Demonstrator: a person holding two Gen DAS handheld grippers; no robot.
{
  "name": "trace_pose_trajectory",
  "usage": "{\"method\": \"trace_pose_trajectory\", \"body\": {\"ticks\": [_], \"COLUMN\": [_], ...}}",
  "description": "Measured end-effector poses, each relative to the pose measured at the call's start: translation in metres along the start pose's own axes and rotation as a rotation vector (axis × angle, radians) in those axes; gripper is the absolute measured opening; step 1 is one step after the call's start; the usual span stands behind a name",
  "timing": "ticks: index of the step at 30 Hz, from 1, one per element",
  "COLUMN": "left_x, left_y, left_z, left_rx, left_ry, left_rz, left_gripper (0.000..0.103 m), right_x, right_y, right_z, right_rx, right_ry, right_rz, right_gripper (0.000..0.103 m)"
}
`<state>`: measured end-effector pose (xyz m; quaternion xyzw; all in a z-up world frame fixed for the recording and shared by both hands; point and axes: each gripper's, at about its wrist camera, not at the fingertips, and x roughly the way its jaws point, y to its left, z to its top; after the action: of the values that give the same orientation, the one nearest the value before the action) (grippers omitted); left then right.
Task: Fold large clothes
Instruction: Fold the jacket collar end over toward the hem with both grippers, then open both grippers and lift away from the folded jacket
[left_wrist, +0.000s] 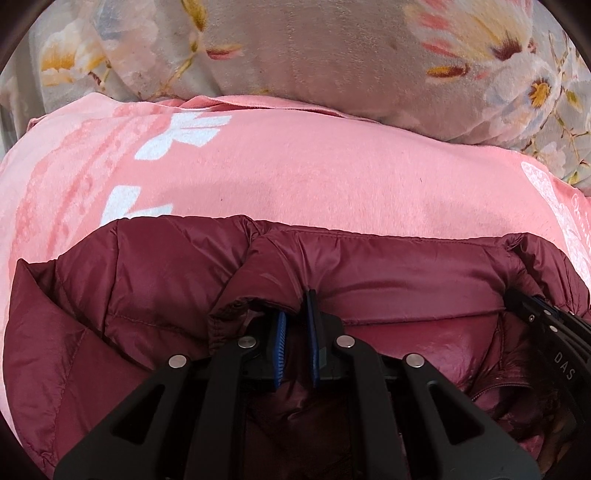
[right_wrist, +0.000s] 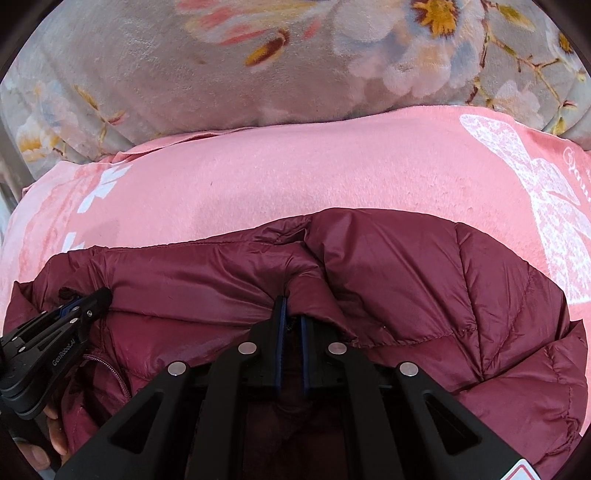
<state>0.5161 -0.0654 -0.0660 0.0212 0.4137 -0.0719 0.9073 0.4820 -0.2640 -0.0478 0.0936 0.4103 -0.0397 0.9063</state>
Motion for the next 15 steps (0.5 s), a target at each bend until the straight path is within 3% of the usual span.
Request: {"method": "trace_pose_trajectory", "body": {"ticks": [15], "left_x": [0.0014], "left_y": [-0.0009], "left_z": [-0.0013], "left_rx": [0.001], "left_ry": [0.000], "left_rz": [0.002], "left_gripper": [0.010], "right_x": [0.0016], "right_y": [-0.0006], "right_z": [0.0010], "right_rx": [0.008], "right_ry": [0.001], "right_rz": [0.012], "right_gripper": [0.005]}}
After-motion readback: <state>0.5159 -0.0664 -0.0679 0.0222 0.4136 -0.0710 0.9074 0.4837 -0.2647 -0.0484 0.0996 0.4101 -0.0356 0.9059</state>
